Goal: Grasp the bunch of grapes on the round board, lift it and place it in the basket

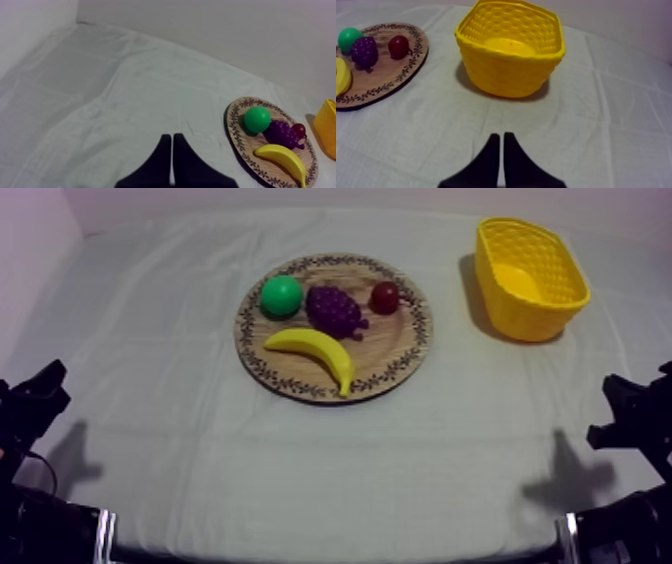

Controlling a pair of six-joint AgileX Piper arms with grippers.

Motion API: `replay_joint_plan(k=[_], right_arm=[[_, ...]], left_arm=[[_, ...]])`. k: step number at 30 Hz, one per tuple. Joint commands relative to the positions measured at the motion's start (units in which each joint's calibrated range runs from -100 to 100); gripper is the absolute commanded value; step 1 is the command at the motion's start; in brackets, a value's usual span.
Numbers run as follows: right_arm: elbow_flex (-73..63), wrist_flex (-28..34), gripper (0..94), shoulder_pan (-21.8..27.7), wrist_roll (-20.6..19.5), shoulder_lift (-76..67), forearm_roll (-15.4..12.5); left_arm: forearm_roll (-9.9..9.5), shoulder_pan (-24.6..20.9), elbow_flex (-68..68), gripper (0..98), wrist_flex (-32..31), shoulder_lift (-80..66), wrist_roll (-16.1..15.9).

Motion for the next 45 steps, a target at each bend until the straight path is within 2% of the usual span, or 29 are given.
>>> replay_joint_plan(k=[1, 19, 28, 34, 45], right_arm=[[0.04, -0.02, 0.5, 1.66, 2.22, -0.04, -0.02], [0.04, -0.02, 0.5, 1.66, 2.01, -0.04, 0.09], [-1.37, -0.02, 0.5, 1.17, 0.62, 1.88, 2.48], [-8.56, 0.95, 0.5, 1.4, 0.62, 7.44, 2.76], [-29.94, 2.75, 0.5, 2.03, 3.49, 24.07, 0.32]], left_arm=[[0.01, -0.01, 0.02, 0.1, 0.0, 0.0, -0.01], [0.01, -0.01, 0.02, 0.1, 0.0, 0.0, -0.01], [0.01, -0.01, 0.02, 0.1, 0.0, 0.0, -0.01], [0.01, -0.01, 0.02, 0.1, 0.0, 0.0, -0.01], [0.01, -0.01, 0.02, 0.1, 0.0, 0.0, -0.01]])
